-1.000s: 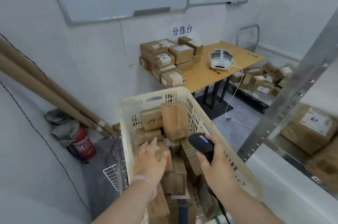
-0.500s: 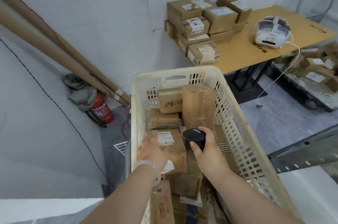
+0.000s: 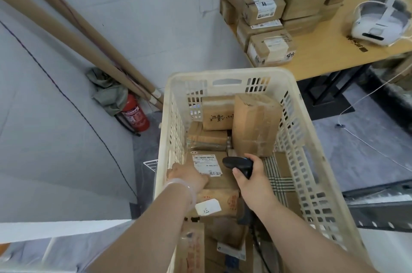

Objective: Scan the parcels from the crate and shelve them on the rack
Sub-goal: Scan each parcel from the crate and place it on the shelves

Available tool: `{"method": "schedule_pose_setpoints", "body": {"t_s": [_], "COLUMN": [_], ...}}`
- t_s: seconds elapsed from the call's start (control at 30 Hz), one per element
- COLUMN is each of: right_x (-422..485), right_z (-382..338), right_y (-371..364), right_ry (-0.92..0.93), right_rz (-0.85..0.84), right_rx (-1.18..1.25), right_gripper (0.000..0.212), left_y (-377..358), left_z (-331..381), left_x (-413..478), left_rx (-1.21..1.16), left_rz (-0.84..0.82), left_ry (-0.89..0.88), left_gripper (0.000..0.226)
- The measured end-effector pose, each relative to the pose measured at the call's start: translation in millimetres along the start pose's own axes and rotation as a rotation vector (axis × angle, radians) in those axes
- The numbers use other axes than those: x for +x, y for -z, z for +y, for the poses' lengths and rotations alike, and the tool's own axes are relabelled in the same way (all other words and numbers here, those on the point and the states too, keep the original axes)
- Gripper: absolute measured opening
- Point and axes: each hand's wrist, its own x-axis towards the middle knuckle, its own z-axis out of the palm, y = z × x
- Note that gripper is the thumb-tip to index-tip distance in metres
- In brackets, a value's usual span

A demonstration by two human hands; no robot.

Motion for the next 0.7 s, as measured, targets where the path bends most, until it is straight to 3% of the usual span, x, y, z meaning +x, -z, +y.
{"method": "schedule_pose_setpoints", "body": {"t_s": [0.17,0.37,0.7], "right_x": [-6.1,-31.3,-108.8], "right_z": [-0.1,-10.7,-26.7], "right_y": [7.7,21.0,34.6], "right_ry": [-0.004,0.061,0.167], "right_rz": [-0.009,0.027,0.165], "right_rx": [0.04,0.062,0.139], "right_gripper": [0.049,0.048,0.046], "left_y": [-3.4,-6.8,-0.6], "left_z": [-4.7,-18.2,-36.9], "left_x": [-4.6,-22.3,-71.7], "left_rx": [-0.152,-0.433,-0.536], "left_rz": [-0.053,-0.077,-0.029], "left_ry": [-0.075,-0.065,-0.312], "left_gripper": [0.051,0.063,0.085]}}
